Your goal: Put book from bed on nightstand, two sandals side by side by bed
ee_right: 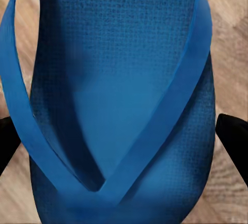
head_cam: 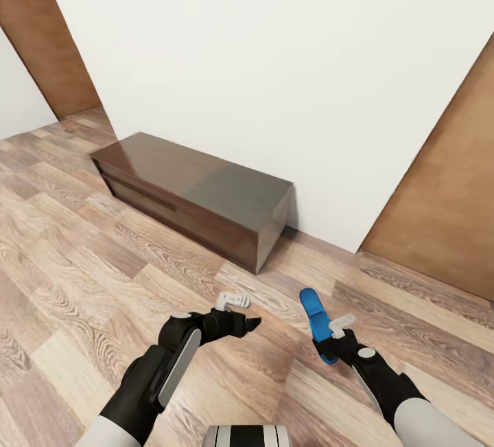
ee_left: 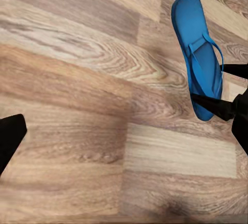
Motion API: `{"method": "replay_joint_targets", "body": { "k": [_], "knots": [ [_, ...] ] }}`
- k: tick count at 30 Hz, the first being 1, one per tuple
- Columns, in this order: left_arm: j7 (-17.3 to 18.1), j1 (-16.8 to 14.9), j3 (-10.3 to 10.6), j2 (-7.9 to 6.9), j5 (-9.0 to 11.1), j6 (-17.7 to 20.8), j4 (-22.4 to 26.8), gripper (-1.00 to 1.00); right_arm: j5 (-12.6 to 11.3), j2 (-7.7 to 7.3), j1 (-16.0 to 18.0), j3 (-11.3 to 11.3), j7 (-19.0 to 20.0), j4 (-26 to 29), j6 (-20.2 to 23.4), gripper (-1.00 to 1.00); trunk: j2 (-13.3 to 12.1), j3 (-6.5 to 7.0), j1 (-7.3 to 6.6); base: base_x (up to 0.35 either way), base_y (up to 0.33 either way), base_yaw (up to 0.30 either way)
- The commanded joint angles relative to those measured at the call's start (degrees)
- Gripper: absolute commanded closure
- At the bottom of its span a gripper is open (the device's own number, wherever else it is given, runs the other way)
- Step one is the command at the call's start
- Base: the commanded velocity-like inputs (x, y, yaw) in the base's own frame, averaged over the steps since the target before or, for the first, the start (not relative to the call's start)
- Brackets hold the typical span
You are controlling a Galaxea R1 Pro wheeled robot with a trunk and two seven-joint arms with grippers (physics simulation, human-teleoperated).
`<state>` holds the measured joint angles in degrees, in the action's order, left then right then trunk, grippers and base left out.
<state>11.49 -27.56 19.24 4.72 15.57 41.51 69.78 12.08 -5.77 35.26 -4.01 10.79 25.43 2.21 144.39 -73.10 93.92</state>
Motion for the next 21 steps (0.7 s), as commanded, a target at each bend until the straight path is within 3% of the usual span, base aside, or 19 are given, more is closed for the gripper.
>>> {"method": "replay_joint_targets", "body": {
  "k": [1, 21],
  "knots": [
    [0.18, -0.03, -0.36, 0.02, -0.01, 0.24, 0.00, -1.00, 0.40, -0.04, -0.02, -0.13, 0.20, 0.14, 0.25, 1.00, 0.00, 0.19, -0.03, 0.021, 0.271, 0.256],
    [0.43, -0.03, -0.72, 0.04, 0.00, 0.29, 0.00, -1.00, 0.40, -0.03, -0.02, -0.13, -0.12, -0.06, 0.25, 1.00, -0.27, 4.62, -0.54, 0.007, 0.285, 0.257]
  ]
}}
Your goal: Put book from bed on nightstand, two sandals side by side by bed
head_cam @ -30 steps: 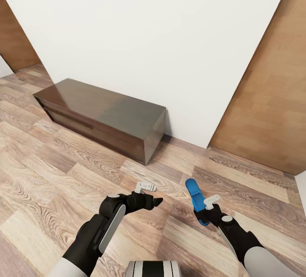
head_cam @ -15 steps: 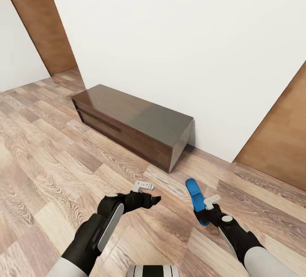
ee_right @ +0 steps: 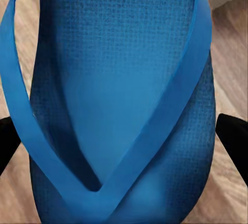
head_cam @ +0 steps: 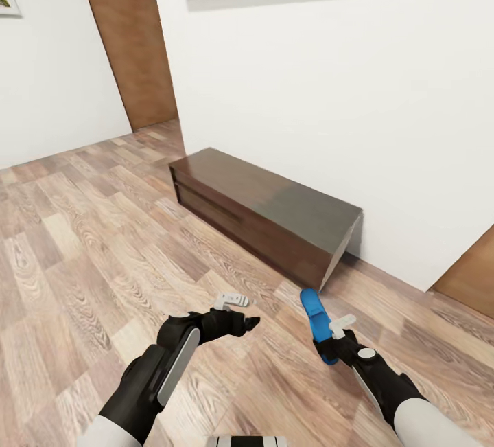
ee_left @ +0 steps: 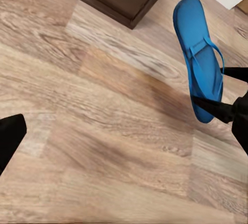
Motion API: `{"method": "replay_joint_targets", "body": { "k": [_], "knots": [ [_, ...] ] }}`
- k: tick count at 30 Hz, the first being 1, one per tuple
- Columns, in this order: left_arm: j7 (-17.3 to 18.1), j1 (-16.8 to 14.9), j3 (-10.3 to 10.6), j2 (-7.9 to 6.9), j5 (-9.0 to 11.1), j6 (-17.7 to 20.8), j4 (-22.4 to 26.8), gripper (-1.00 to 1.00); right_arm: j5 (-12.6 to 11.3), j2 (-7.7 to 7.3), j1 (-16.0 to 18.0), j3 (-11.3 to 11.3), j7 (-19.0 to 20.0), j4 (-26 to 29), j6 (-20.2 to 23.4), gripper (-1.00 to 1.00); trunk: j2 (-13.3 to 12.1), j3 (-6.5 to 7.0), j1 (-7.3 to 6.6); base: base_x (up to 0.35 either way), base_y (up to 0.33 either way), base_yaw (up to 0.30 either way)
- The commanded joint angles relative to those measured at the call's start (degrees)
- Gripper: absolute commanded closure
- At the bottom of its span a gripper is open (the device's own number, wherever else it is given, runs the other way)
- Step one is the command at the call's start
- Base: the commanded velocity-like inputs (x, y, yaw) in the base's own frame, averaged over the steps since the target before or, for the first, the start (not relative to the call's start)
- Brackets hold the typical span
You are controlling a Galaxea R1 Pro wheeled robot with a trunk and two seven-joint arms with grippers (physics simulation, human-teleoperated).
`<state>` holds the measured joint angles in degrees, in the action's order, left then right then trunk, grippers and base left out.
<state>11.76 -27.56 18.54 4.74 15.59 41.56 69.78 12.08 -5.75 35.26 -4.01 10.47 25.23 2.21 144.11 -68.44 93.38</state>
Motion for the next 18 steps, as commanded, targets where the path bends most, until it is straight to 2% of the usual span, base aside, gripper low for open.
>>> {"method": "replay_joint_targets", "body": {
  "k": [1, 5, 15, 18],
  "knots": [
    [0.10, -0.03, -0.01, 0.01, -0.03, 0.25, -0.01, -1.00, 0.40, -0.05, -0.01, -0.12, 0.18, 0.13, 0.25, 1.00, 0.00, 0.18, -0.03, 0.064, 0.287, 0.257],
    [0.01, -0.03, 0.00, 0.07, -0.03, 0.27, -0.05, -1.00, 0.40, -0.09, -0.02, -0.12, 0.17, 0.15, 0.25, 1.00, -0.05, 1.07, -0.13, 0.079, 0.287, 0.257],
    [-0.15, -0.03, -0.03, 0.01, -0.12, 0.20, -0.08, -1.00, 0.40, -0.06, -0.02, -0.12, 0.08, 0.00, 0.25, 1.00, -0.05, 1.07, -0.13, 0.184, 0.247, 0.257],
    [-0.15, -0.03, -1.09, 0.00, -0.13, 0.19, -0.08, -1.00, 0.40, -0.05, -0.02, -0.12, 0.08, -0.08, 0.25, 1.00, -0.05, 1.07, -0.13, 0.267, 0.176, 0.257]
  ]
}}
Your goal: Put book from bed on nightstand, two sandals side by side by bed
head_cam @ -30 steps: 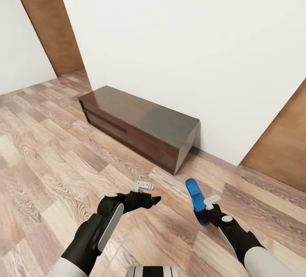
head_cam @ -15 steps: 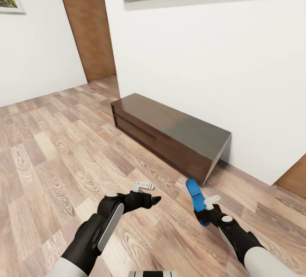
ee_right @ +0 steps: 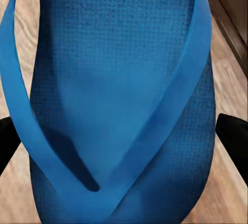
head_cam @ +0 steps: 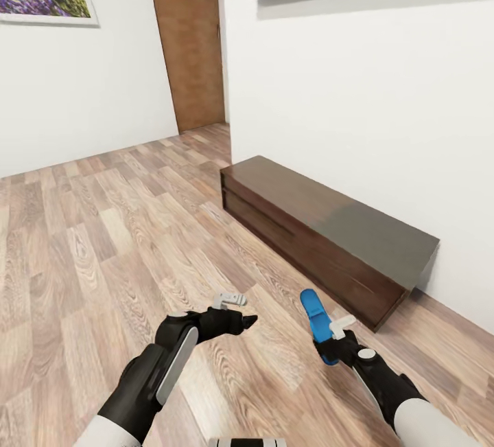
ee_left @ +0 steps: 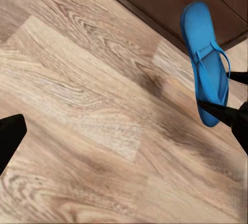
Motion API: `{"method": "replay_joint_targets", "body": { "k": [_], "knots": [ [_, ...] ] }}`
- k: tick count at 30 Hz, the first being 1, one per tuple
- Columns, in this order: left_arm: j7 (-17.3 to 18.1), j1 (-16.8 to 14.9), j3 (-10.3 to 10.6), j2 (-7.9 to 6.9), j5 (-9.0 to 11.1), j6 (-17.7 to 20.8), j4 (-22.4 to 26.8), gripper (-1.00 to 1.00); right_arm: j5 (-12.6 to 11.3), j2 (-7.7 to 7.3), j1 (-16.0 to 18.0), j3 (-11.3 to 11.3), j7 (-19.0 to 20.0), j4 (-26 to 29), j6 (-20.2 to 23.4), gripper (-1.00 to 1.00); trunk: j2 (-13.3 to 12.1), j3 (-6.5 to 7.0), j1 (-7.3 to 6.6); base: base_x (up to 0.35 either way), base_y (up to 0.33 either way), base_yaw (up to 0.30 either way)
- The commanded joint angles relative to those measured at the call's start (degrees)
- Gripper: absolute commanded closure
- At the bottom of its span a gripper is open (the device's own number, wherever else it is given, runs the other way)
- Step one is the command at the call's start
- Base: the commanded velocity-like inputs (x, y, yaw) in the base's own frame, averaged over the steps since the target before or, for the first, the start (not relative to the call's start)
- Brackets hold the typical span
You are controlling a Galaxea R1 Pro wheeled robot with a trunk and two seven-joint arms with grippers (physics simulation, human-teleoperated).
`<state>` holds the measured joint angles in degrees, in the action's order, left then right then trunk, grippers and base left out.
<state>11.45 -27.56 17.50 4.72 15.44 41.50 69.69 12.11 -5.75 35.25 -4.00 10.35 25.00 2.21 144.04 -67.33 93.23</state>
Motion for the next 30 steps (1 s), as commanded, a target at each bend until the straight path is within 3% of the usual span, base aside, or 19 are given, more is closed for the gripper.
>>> {"method": "replay_joint_targets", "body": {
  "k": [1, 9, 25, 30],
  "knots": [
    [0.15, -0.04, -0.40, 0.04, 0.00, 0.25, 0.01, -1.00, 0.37, -0.05, -0.01, -0.13, 0.20, 0.15, 0.25, 1.00, 0.02, -0.05, 0.02, 0.278, 0.161, 0.257],
    [0.15, -0.04, -1.04, 0.09, -0.01, 0.25, 0.01, -1.00, 0.37, -0.05, -0.01, -0.13, 0.20, 0.06, 0.25, 1.00, 0.02, -0.05, 0.02, 0.293, 0.127, 0.257],
    [0.15, -0.04, -1.15, 0.04, -0.06, 0.10, 0.01, -1.00, 0.37, -0.05, -0.01, -0.13, 0.20, 0.05, 0.25, 1.00, 0.02, -0.05, 0.02, 0.295, 0.010, 0.260],
    [0.10, -0.04, -1.07, 0.18, -0.06, 0.16, 0.01, -1.00, 0.37, -0.06, -0.01, -0.13, 0.20, 0.05, 0.25, 1.00, -0.05, 1.06, -0.11, 0.033, 0.000, 0.269]
  ]
}}
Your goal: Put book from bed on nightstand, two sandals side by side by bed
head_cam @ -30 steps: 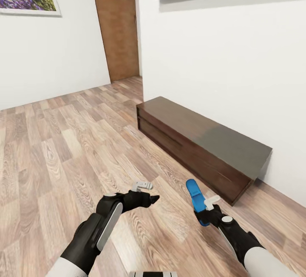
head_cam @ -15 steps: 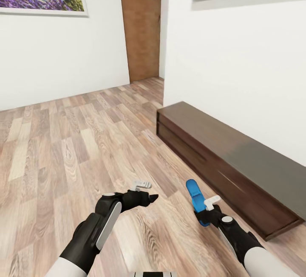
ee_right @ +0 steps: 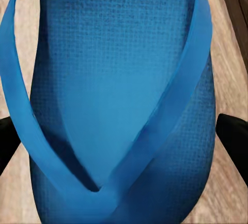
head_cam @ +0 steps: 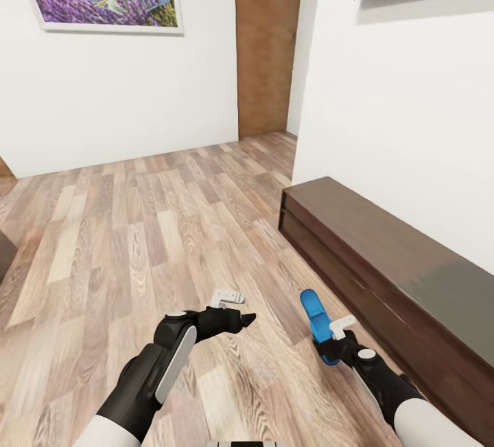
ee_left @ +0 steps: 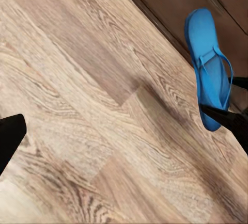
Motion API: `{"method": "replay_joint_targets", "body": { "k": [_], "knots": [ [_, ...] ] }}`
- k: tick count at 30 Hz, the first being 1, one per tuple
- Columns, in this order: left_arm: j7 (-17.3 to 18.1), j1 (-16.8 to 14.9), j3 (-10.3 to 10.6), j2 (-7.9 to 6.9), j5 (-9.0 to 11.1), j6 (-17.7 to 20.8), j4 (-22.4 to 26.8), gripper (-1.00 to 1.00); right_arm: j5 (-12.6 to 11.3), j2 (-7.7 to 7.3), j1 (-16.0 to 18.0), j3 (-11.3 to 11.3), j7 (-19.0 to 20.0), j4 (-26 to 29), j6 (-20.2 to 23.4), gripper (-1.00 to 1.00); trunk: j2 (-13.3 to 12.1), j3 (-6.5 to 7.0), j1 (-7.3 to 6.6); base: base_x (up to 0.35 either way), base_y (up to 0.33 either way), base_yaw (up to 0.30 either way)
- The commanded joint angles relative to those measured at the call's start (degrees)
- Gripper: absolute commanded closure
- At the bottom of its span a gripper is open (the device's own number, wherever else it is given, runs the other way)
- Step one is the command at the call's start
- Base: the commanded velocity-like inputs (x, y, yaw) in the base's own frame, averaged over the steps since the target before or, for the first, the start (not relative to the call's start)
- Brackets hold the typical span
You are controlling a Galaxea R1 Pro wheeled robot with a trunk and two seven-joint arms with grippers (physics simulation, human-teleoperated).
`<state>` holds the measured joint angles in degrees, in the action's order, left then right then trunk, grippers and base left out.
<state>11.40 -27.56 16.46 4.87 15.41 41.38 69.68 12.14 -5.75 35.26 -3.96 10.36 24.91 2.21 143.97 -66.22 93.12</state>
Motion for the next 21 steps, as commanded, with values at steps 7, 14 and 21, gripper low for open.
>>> {"method": "replay_joint_targets", "body": {
  "k": [7, 14, 21],
  "knots": [
    [0.12, -0.04, 0.04, 0.05, -0.07, 0.36, 0.02, -1.00, 0.34, -0.06, -0.01, -0.17, 0.19, 0.14, 0.25, 1.00, -0.08, 1.51, -0.19, 0.002, 0.000, 0.270],
    [0.12, -0.04, 0.06, 0.05, -0.01, 0.36, 0.02, -1.00, 0.34, -0.06, -0.01, -0.17, 0.19, 0.14, 0.25, 1.00, -0.17, 3.06, -0.37, 0.013, 0.000, 0.270],
    [0.12, -0.04, -0.24, 0.13, -0.09, 0.37, -1.67, -1.00, 0.34, -0.09, -0.02, -0.17, 0.19, 0.14, 0.25, 1.00, -0.21, 3.73, -0.45, 0.258, 0.027, 0.270]
  ]
}}
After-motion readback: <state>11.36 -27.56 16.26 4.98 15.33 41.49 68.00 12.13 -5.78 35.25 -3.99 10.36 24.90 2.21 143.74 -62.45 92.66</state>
